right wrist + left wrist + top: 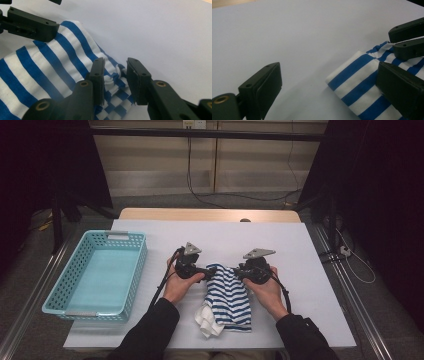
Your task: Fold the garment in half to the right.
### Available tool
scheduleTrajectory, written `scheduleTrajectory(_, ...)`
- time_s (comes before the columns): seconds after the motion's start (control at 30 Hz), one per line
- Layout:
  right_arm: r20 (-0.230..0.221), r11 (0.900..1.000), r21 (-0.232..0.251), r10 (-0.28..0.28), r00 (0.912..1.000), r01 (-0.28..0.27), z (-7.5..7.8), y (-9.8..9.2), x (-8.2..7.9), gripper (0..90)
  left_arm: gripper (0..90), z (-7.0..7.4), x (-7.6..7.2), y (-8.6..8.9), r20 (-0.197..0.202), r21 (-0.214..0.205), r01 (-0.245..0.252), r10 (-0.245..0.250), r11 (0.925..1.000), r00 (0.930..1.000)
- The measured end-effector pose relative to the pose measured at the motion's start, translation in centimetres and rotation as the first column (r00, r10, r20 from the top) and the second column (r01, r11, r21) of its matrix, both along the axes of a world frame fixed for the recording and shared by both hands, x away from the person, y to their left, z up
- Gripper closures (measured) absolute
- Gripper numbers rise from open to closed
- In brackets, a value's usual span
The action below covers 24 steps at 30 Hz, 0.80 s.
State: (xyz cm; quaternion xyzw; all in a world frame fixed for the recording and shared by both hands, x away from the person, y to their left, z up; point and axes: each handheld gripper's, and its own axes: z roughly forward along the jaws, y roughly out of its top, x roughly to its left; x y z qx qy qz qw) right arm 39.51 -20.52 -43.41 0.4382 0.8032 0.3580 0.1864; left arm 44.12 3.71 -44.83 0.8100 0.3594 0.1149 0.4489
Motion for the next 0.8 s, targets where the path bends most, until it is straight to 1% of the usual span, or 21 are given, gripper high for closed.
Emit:
scheduleTrajectory(0.03, -0.017, 1.0000, 0.007, -0.002, 0.9999, 0.002, 0.0, 0.0, -0.1, 71.7, 7.9, 0.0, 0.0, -0.1, -0.003, -0.011, 0.006, -0.006, 0.9999, 1.0000)
scheduleTrajectory(0.1, -0.011, 1.0000, -0.002, 0.004, 0.9999, -0.004, -0.2, -0.1, -0.1, 76.1, 7.9, 0.1, 0.0, -0.5, -0.004, -0.008, 0.019, -0.019, 0.9998, 0.9998)
scheduleTrajectory(0.13, -0.005, 0.9999, -0.005, 0.009, 0.9999, -0.009, -0.3, -0.2, 0.0, 78.8, 8.7, 0.2, 0.0, -0.6, -0.005, 0.003, 0.024, -0.024, 0.9997, 0.9997)
scheduleTrajectory(0.17, -0.010, 1.0000, -0.004, 0.005, 0.9999, -0.005, -0.3, -0.2, -0.1, 83.0, 11.3, 0.2, 0.0, -0.7, -0.007, -0.001, 0.025, -0.025, 0.9997, 0.9997)
scheduleTrajectory(0.2, -0.010, 1.0000, -0.004, 0.005, 0.9999, -0.005, -0.3, -0.2, -0.1, 83.0, 14.6, 0.2, 0.0, -0.7, -0.007, -0.001, 0.025, -0.025, 0.9997, 0.9997)
scheduleTrajectory(0.23, -0.006, 1.0000, 0.005, 0.003, 1.0000, -0.003, -0.3, -0.5, -0.1, 88.1, 16.5, 0.3, 0.0, -0.9, -0.014, -0.001, 0.023, -0.023, 0.9997, 0.9996)
scheduleTrajectory(0.27, -0.006, 1.0000, 0.005, 0.003, 1.0000, -0.003, -0.3, -0.5, -0.1, 88.1, 16.6, 0.3, 0.0, -0.9, -0.014, -0.001, 0.023, -0.023, 0.9997, 0.9996)
scheduleTrajectory(0.3, -0.002, 0.9996, 0.024, 0.015, 0.9999, -0.015, -0.2, -0.9, -0.1, 89.5, 16.6, 0.3, -0.1, -1.0, -0.014, 0.013, -0.002, 0.002, 0.9999, 0.9999)
scheduleTrajectory(0.33, -0.010, 0.9996, 0.029, 0.001, 1.0000, -0.001, -0.1, -1.0, -0.3, 89.7, 16.7, 0.3, -0.1, -1.0, -0.020, 0.020, 0.002, -0.002, 0.9998, 0.9998)
scheduleTrajectory(0.37, 0.005, 0.9996, 0.029, 0.007, 1.0000, -0.008, -0.1, -1.1, -0.2, 89.8, 17.9, 0.2, -0.1, -1.1, -0.031, 0.011, -0.008, 0.008, 0.9999, 0.9995)
scheduleTrajectory(0.4, 0.003, 0.9994, 0.034, 0.003, 1.0000, -0.003, 0.0, -1.3, -0.3, 89.9, 20.2, 0.1, -0.1, -1.1, -0.024, 0.014, -0.005, 0.006, 0.9999, 0.9997)
scheduleTrajectory(0.47, 0.016, 0.9994, 0.033, 0.005, 0.9999, -0.005, 0.1, -1.6, -0.4, 89.9, 23.9, 0.1, -0.1, -1.0, -0.047, 0.005, 0.001, -0.001, 1.0000, 0.9989)
scheduleTrajectory(0.5, 0.013, 0.9994, 0.036, -0.001, 0.9999, 0.001, 0.1, -1.7, -0.4, 89.9, 28.5, 0.1, -0.1, -1.0, -0.047, 0.005, 0.001, -0.001, 1.0000, 0.9989)
scheduleTrajectory(0.53, 0.015, 0.9993, 0.038, -0.003, 0.9999, 0.002, 0.1, -1.8, -0.4, 89.9, 31.9, 0.0, 0.0, -1.0, -0.064, -0.014, 0.011, -0.012, 0.9998, 0.9979)
scheduleTrajectory(0.57, 0.015, 0.9993, 0.038, -0.003, 0.9999, 0.002, 0.1, -1.8, -0.4, 89.9, 34.5, 0.0, 0.0, -1.0, -0.064, -0.014, 0.011, -0.012, 0.9998, 0.9979)
scheduleTrajectory(0.6, 0.019, 0.9993, 0.037, -0.011, 0.9998, 0.010, 0.0, -2.1, -0.4, 89.8, 40.1, -0.2, 0.2, -0.9, -0.084, -0.007, 0.024, -0.024, 0.9997, 0.9962)
scheduleTrajectory(0.63, 0.014, 0.9989, 0.041, -0.021, 0.9997, 0.021, 0.0, -2.2, -0.4, 89.9, 45.0, -0.4, 0.2, -1.0, -0.096, -0.022, 0.018, -0.020, 0.9996, 0.9952)
scheduleTrajectory(0.67, 0.020, 0.9989, 0.043, -0.021, 0.9996, 0.020, -0.1, -2.4, -0.4, 89.8, 48.5, -0.5, 0.3, -1.0, -0.111, -0.016, 0.023, -0.024, 0.9996, 0.9935)
scheduleTrajectory(0.7, 0.013, 0.9985, 0.047, -0.028, 0.9995, 0.027, -0.1, -2.5, -0.4, 89.8, 52.5, -0.6, 0.3, -1.0, -0.122, -0.008, 0.027, -0.028, 0.9996, 0.9922)
scheduleTrajectory(0.73, 0.013, 0.9985, 0.048, -0.027, 0.9996, 0.026, -0.2, -2.6, -0.4, 89.8, 56.5, -0.8, 0.3, -1.1, -0.120, 0.000, 0.039, -0.039, 0.9992, 0.9920)
scheduleTrajectory(0.8, 0.007, 0.9981, 0.052, -0.035, 0.9994, 0.035, -0.4, -2.7, -0.5, 89.7, 63.5, -1.0, 0.3, -1.2, -0.141, -0.019, 0.041, -0.044, 0.9990, 0.9891)
